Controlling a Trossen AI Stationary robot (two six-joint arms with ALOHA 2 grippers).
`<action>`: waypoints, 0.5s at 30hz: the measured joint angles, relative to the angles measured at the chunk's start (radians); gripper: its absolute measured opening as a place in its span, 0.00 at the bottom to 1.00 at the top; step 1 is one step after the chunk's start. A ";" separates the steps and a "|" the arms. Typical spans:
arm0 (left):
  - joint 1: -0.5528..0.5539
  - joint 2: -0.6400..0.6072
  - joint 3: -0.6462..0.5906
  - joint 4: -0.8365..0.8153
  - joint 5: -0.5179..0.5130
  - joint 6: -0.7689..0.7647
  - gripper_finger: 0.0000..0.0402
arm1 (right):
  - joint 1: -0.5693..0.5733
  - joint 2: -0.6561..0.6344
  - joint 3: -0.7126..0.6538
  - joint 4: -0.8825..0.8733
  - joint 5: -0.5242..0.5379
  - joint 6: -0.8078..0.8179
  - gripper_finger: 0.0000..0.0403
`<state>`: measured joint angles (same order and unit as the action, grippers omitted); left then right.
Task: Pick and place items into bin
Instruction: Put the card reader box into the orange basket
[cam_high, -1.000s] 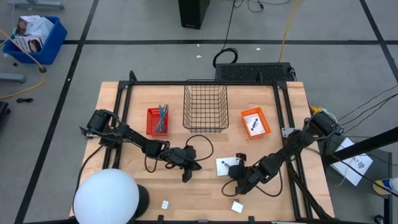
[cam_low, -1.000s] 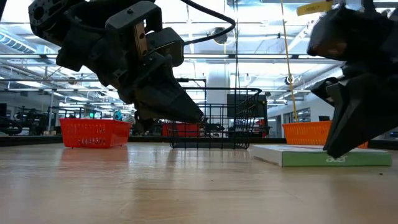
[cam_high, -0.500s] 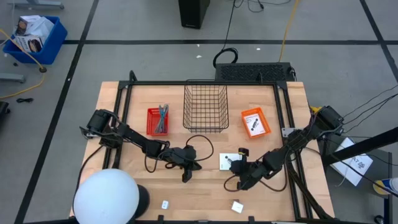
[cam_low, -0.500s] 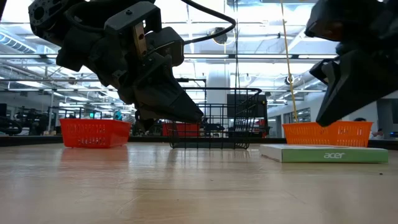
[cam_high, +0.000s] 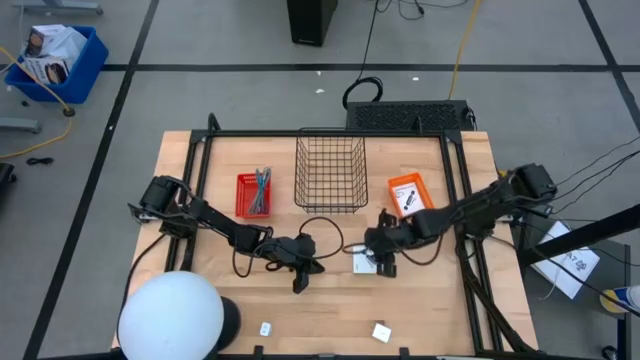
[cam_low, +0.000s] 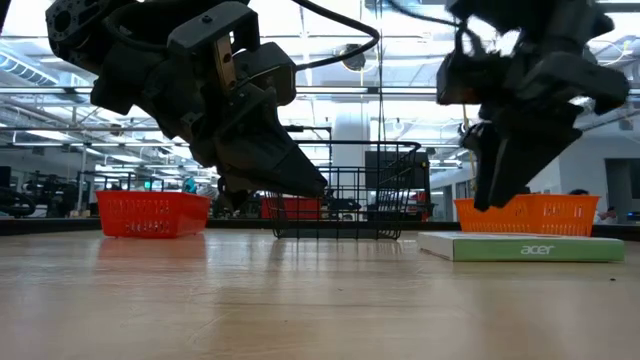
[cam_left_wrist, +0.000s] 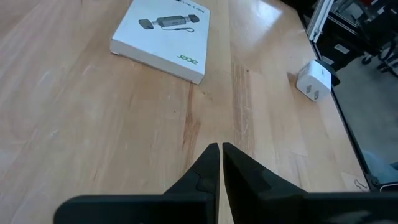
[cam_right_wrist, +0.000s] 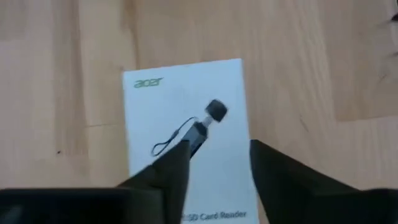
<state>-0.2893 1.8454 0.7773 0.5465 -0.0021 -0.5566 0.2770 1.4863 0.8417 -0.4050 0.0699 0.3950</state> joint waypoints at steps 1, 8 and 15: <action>0.000 0.000 0.000 0.000 0.000 0.002 0.06 | -0.014 0.002 0.000 0.001 -0.020 -0.016 0.45; 0.000 0.000 0.000 -0.004 0.000 0.010 0.06 | -0.069 0.049 0.000 -0.018 -0.075 -0.097 0.52; -0.001 0.000 0.000 -0.012 0.001 0.010 0.06 | -0.082 0.136 0.005 -0.003 -0.128 -0.120 0.47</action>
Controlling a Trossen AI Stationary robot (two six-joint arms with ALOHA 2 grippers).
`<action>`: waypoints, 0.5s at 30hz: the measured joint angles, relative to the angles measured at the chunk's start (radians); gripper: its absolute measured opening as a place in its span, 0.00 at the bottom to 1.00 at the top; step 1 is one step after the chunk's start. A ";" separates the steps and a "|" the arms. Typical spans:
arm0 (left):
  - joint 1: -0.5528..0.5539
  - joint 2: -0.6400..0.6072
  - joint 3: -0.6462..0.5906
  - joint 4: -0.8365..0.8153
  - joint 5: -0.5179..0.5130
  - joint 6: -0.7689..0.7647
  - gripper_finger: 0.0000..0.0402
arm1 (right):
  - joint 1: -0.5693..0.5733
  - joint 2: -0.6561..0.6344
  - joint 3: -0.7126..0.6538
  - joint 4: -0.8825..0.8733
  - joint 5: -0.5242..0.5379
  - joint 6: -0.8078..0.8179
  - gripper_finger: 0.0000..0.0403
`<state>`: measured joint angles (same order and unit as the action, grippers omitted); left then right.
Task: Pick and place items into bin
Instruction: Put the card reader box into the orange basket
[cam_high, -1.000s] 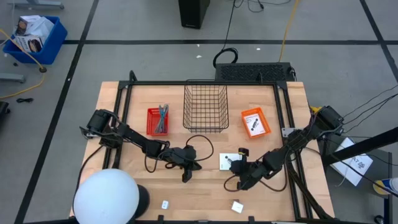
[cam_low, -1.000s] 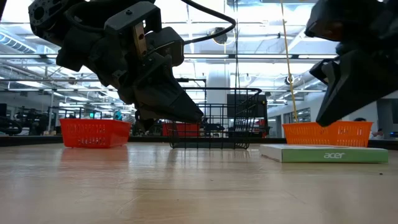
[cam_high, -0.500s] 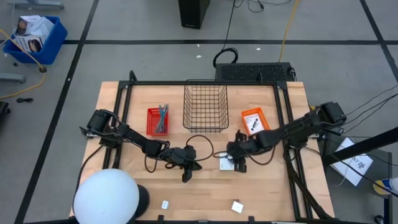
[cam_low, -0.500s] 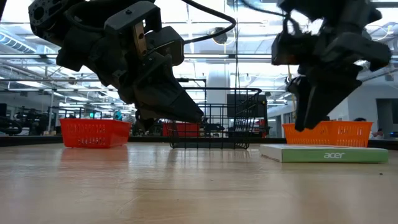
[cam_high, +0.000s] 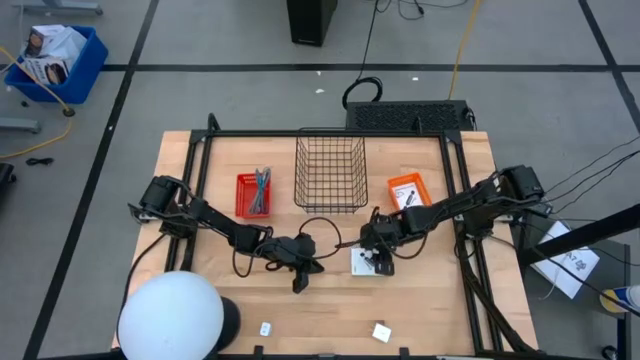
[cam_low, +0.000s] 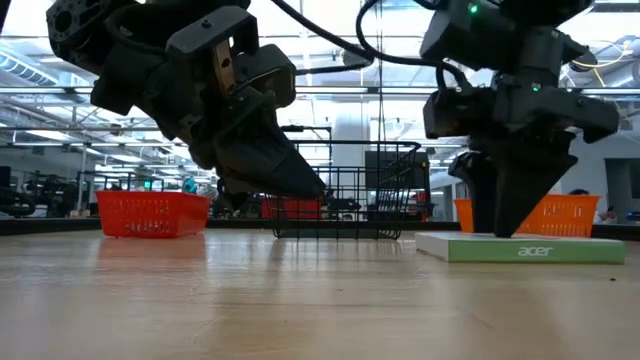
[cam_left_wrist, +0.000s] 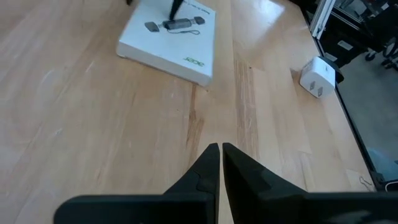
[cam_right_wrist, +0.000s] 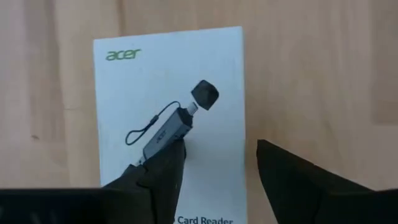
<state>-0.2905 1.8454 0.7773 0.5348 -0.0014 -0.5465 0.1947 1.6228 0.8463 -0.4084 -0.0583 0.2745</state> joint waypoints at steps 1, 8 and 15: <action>0.000 0.000 0.000 -0.001 0.000 0.001 0.06 | 0.001 0.015 0.000 -0.001 -0.003 0.000 0.45; 0.000 0.000 0.000 -0.002 0.000 0.011 0.06 | 0.002 0.139 0.005 0.004 -0.053 0.018 0.20; 0.000 0.000 0.000 -0.008 0.000 0.012 0.06 | 0.003 0.154 0.003 0.035 -0.060 0.070 0.02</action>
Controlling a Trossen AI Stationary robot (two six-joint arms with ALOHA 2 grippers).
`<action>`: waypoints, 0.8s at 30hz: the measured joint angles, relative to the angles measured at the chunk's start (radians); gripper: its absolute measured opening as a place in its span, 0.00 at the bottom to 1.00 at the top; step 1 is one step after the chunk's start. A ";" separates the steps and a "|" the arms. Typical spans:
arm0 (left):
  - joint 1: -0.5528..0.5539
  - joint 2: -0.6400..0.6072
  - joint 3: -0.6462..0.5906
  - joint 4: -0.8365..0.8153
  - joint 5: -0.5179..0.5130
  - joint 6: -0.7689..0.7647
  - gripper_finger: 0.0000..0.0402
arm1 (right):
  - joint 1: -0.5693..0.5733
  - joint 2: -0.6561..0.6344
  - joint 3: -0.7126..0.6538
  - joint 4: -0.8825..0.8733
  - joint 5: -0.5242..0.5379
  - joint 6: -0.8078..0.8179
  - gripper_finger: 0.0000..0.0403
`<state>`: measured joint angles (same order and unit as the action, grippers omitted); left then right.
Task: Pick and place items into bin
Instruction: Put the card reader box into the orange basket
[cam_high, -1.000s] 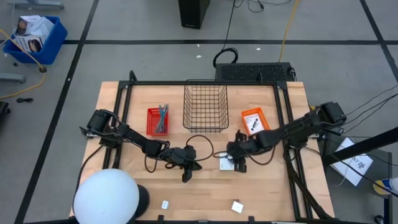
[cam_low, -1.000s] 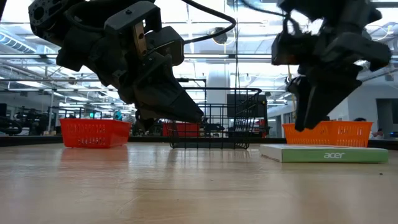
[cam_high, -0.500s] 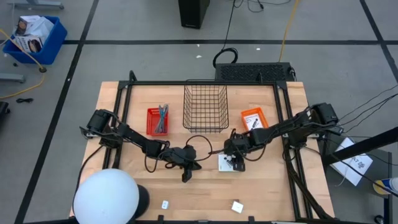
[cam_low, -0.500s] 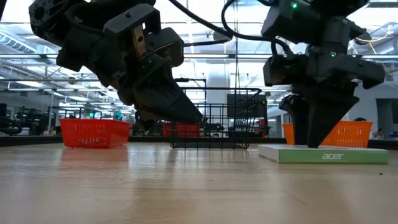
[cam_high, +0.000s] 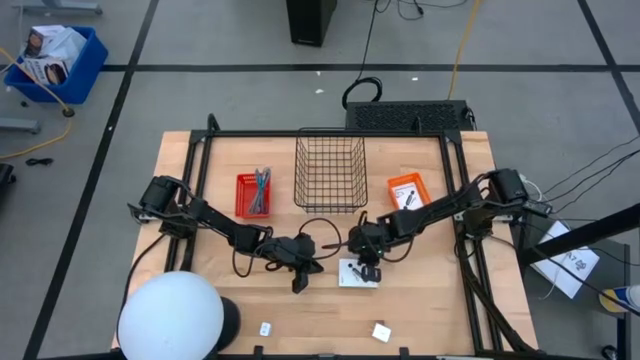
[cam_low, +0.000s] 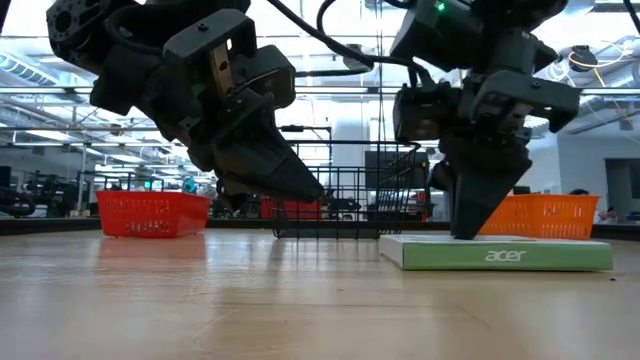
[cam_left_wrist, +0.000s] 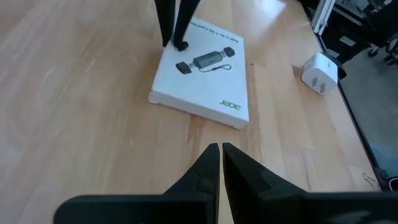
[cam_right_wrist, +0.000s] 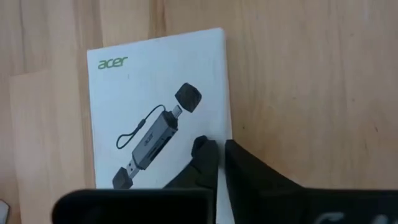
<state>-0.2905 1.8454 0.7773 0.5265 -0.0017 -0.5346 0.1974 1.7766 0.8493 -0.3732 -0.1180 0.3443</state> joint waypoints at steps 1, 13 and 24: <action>0.000 0.000 0.000 -0.001 0.000 0.000 0.06 | 0.001 -0.017 -0.004 0.004 0.009 0.004 0.01; 0.000 0.000 0.000 -0.001 0.000 0.011 0.06 | 0.052 -0.274 -0.013 -0.072 0.153 0.101 0.01; 0.010 0.000 0.000 0.026 0.003 0.040 0.06 | 0.141 -0.297 -0.011 -0.068 0.176 0.193 0.00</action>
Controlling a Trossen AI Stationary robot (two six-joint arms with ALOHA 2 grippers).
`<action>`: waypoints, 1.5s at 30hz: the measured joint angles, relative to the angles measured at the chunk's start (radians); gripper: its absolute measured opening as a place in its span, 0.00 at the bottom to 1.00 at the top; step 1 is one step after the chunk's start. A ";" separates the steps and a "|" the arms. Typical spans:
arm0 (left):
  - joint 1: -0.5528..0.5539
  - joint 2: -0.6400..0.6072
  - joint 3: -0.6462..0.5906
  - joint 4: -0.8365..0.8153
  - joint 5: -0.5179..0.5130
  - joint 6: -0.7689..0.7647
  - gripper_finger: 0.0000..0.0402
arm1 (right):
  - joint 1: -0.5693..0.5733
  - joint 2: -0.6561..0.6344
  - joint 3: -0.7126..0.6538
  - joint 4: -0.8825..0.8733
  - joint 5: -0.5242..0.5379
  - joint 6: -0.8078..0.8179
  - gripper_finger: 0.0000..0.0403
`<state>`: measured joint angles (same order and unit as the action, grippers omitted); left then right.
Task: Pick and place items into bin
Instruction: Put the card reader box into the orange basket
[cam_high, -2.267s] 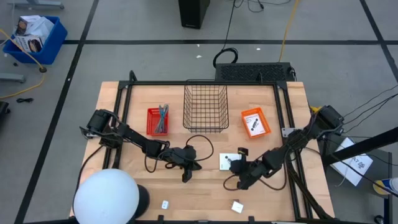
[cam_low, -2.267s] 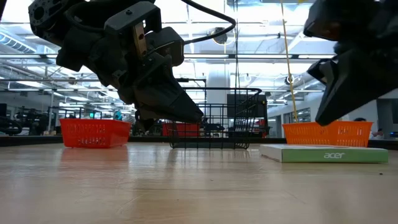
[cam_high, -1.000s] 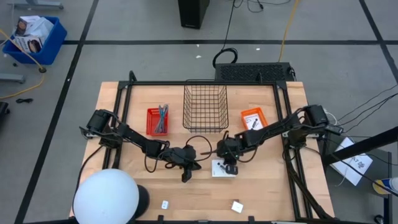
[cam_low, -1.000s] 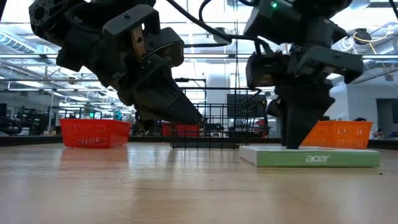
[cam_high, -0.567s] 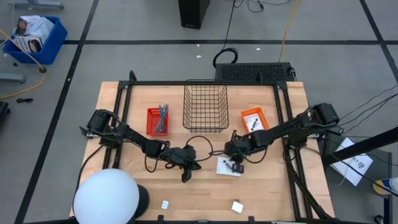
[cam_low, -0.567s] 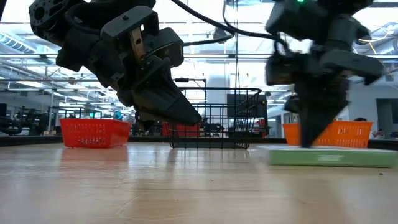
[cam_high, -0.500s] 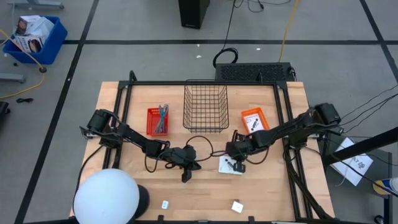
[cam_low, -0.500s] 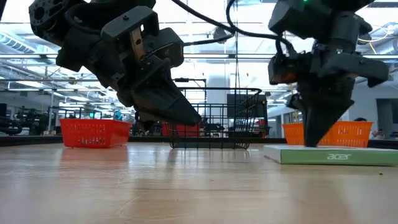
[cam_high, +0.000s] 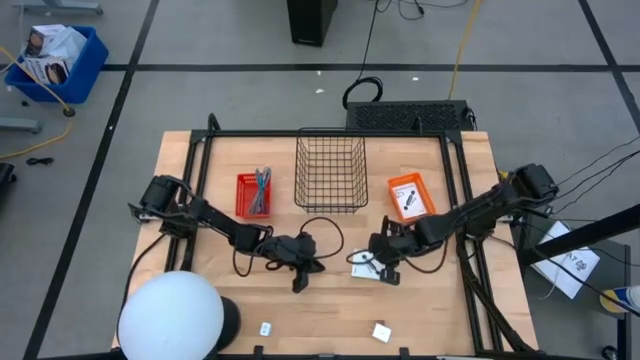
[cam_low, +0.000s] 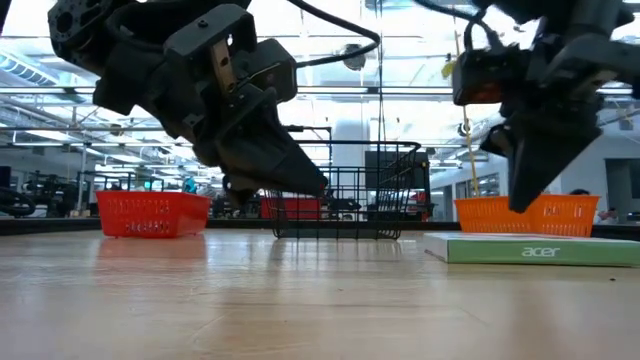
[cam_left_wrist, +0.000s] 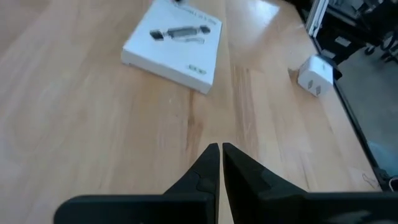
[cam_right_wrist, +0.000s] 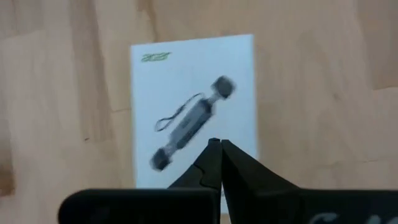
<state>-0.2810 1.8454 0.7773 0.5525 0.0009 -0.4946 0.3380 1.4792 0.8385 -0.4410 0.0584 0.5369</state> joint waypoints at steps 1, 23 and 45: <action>0.007 0.000 0.000 0.005 0.006 0.001 0.06 | 0.012 0.000 0.000 -0.004 0.012 0.017 0.00; 0.062 0.000 0.139 -0.088 0.061 0.111 0.01 | 0.263 -0.002 0.002 -0.129 0.281 0.419 0.00; 0.107 0.317 0.518 -0.385 0.078 0.146 0.00 | 0.300 -0.003 -0.033 -0.201 0.276 0.587 0.00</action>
<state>-0.1745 2.1624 1.2954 0.1678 0.0787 -0.3490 0.6378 1.4762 0.8059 -0.6417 0.3344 1.1235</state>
